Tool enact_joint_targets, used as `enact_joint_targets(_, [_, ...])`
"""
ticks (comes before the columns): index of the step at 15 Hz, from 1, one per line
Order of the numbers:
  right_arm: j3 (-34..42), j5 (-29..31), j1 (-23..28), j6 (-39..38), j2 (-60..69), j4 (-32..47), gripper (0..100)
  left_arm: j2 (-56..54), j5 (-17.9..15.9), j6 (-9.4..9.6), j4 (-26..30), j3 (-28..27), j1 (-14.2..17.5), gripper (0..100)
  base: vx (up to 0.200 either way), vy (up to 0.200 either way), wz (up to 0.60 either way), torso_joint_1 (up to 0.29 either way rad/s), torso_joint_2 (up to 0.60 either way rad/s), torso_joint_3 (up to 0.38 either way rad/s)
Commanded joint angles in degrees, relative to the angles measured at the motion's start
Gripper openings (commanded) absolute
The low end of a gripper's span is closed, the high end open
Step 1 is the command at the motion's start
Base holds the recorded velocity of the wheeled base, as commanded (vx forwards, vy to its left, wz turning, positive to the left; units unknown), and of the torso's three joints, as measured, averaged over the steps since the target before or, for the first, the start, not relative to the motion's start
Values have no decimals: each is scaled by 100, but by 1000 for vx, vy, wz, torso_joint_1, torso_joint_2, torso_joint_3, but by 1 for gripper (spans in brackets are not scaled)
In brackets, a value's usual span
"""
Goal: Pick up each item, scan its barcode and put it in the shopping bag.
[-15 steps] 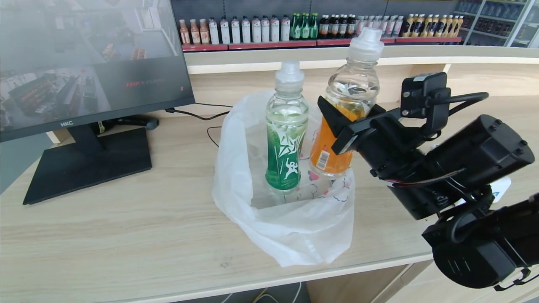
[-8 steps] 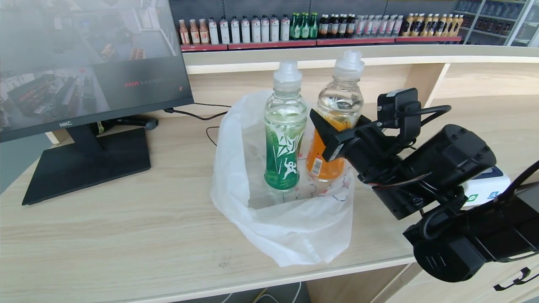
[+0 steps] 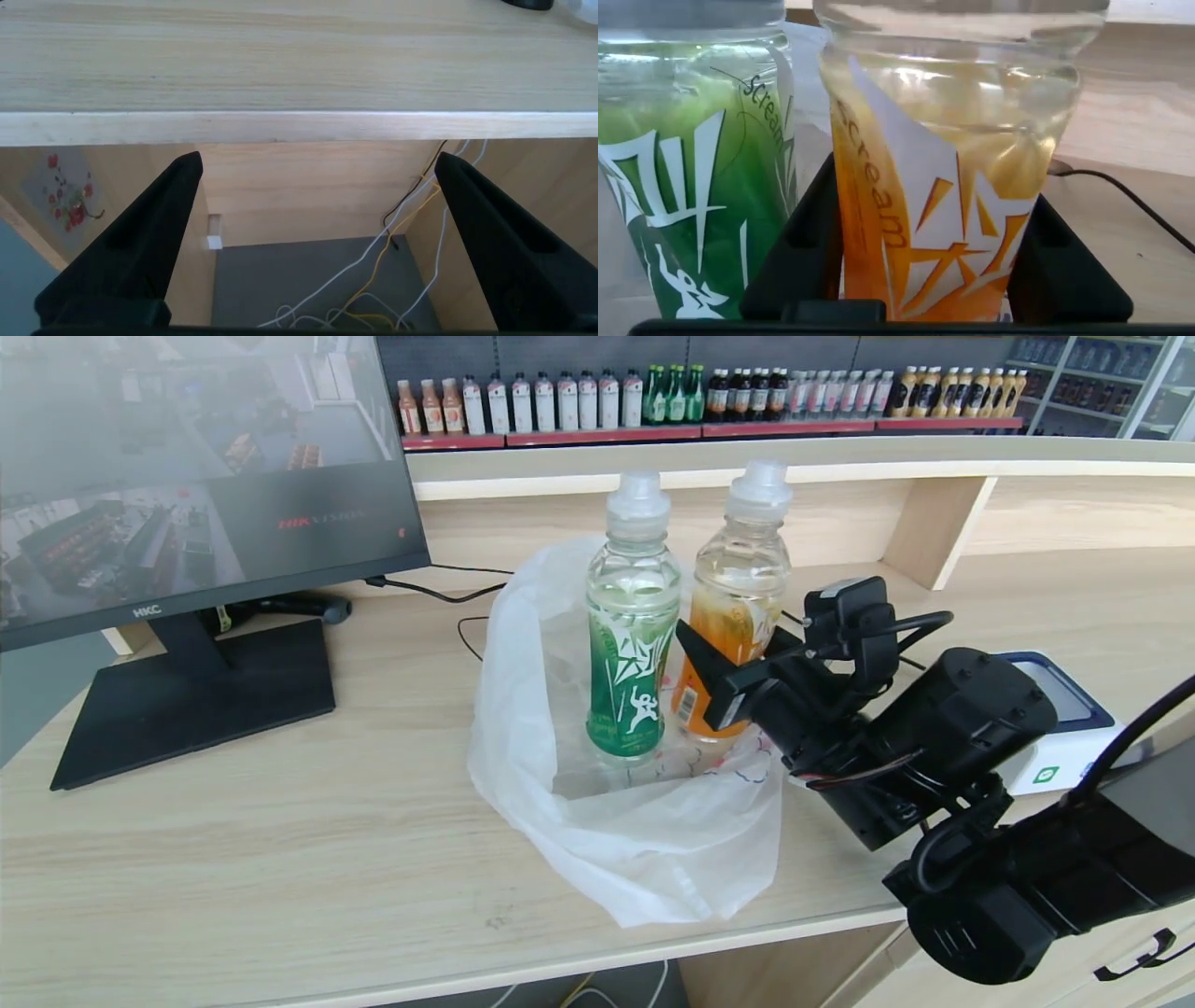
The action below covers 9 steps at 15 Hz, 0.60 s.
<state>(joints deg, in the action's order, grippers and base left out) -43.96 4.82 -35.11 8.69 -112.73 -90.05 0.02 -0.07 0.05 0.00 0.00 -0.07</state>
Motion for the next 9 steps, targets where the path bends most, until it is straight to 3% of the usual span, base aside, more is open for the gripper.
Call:
enact_joint_targets(1, [28, 2, -5, 1, -30, 5, 0, -2, -1, 4, 0, 0, -1, 100, 0, 0, 0, 0, 0, 0])
enact_joint_targets(9, [186, 2, -5, 1, -21, 5, 0, -2, 7, 4, 0, 0, -1, 100, 0, 0, 0, 0, 0, 0])
